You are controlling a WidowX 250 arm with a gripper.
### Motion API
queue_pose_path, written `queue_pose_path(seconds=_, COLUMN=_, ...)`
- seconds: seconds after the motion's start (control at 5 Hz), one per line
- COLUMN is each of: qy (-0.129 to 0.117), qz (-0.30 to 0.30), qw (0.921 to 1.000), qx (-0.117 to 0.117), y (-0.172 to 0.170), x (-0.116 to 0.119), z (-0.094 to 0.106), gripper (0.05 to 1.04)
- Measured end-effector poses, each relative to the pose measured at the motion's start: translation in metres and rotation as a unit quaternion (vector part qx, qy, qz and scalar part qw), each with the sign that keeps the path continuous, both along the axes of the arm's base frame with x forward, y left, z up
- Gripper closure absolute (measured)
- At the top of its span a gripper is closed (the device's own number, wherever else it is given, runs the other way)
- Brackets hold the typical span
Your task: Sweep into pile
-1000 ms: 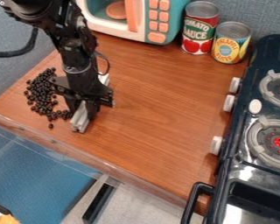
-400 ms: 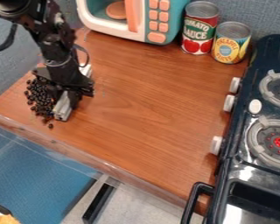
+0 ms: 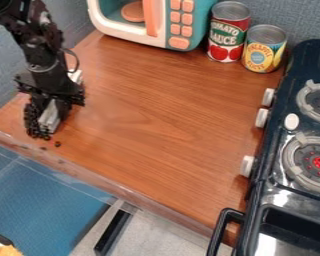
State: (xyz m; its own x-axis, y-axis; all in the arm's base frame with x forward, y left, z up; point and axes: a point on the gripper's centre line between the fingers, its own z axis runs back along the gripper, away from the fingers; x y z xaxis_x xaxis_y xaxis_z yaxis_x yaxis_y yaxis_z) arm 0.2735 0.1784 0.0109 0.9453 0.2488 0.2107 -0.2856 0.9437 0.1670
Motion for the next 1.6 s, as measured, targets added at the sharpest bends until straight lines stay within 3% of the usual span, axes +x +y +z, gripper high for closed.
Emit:
queue_pose_path(seconds=0.2, qy=0.011, qz=0.004, qw=0.9997, qx=-0.023, y=-0.005, x=-0.003, z=-0.001, gripper=0.705)
queue_pose_path(seconds=0.4, qy=0.035, qz=0.024, qw=0.9963, qx=-0.075, y=-0.023, x=-0.004, z=0.007, gripper=0.705)
queue_pose_path(seconds=0.6, qy=0.028, qz=0.024, qw=0.9935, qx=-0.108, y=-0.047, x=0.009, z=0.031, gripper=0.705)
queue_pose_path(seconds=0.8, qy=0.029, qz=0.011, qw=0.9914, qx=-0.127, y=-0.073, x=0.014, z=0.045, gripper=0.705)
queue_pose_path(seconds=1.0, qy=0.024, qz=-0.011, qw=0.9947, qx=-0.099, y=-0.11, x=0.01, z=0.043, gripper=0.705)
queue_pose_path(seconds=1.2, qy=0.024, qz=-0.033, qw=0.9974, qx=-0.059, y=-0.134, x=0.0, z=0.025, gripper=0.705)
queue_pose_path(seconds=1.4, qy=0.001, qz=-0.051, qw=0.9985, qx=-0.02, y=-0.147, x=0.001, z=0.014, gripper=0.705)
queue_pose_path(seconds=1.6, qy=0.028, qz=-0.047, qw=0.9983, qx=-0.02, y=-0.147, x=0.004, z=0.004, gripper=0.643)
